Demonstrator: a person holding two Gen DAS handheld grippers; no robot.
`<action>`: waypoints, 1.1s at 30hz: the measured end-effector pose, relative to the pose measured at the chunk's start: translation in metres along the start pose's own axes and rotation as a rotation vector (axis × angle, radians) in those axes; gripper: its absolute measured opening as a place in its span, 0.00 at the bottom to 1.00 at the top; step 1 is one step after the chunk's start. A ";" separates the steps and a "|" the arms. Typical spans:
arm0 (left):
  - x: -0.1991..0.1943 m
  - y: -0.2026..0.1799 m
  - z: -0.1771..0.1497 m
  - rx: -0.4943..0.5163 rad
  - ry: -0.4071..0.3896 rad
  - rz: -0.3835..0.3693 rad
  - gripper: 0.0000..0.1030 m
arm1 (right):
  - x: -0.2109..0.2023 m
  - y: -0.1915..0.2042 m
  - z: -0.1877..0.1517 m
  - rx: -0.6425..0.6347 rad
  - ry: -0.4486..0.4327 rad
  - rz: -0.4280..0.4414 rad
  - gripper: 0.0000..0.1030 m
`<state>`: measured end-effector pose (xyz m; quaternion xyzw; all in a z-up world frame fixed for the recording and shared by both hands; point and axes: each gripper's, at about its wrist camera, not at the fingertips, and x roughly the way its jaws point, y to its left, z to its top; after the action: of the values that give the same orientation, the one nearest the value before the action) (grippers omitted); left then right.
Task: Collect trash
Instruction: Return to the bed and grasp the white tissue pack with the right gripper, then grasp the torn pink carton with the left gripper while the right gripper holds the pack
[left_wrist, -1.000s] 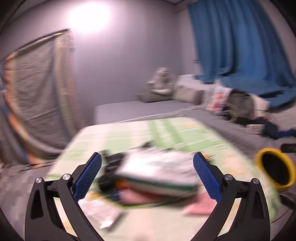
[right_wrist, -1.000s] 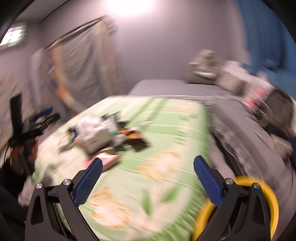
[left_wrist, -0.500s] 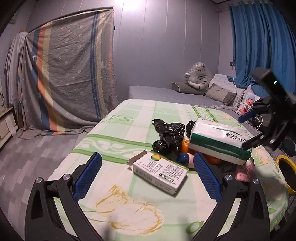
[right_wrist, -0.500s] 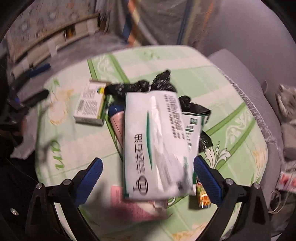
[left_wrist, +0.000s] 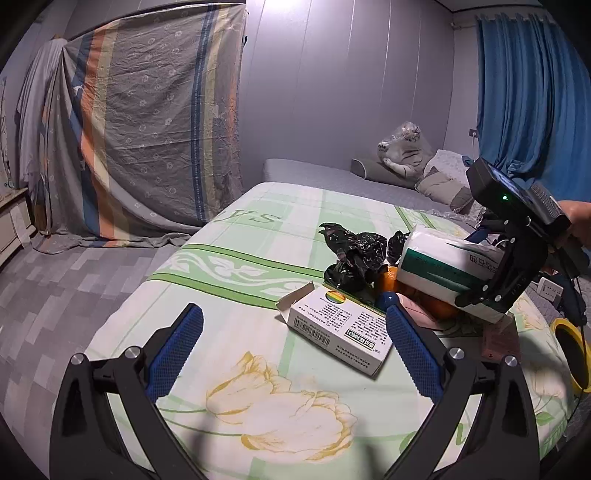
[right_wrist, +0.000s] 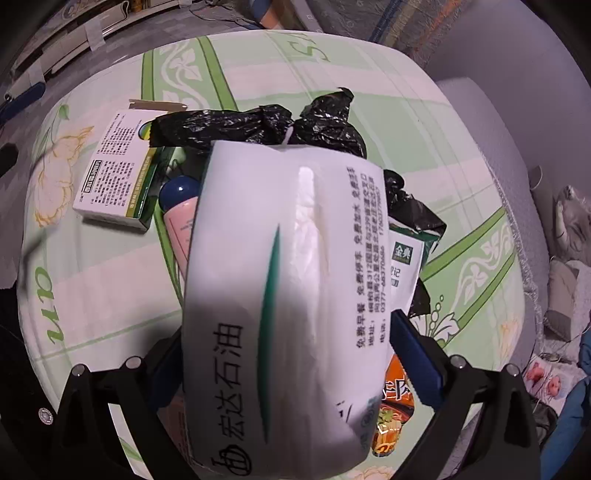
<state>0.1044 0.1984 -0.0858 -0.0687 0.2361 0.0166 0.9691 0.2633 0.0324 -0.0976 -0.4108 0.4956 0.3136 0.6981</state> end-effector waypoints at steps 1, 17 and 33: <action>0.000 -0.001 0.000 0.001 0.002 -0.001 0.92 | 0.004 -0.002 0.000 0.010 0.012 0.007 0.92; 0.001 -0.061 -0.001 0.160 0.064 -0.105 0.92 | -0.091 -0.060 -0.078 0.490 -0.395 0.281 0.76; 0.074 -0.221 -0.030 0.364 0.440 -0.384 0.92 | -0.146 -0.054 -0.256 0.826 -0.720 0.269 0.77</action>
<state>0.1713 -0.0246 -0.1184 0.0605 0.4214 -0.2236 0.8768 0.1516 -0.2238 0.0111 0.0962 0.3555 0.3004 0.8798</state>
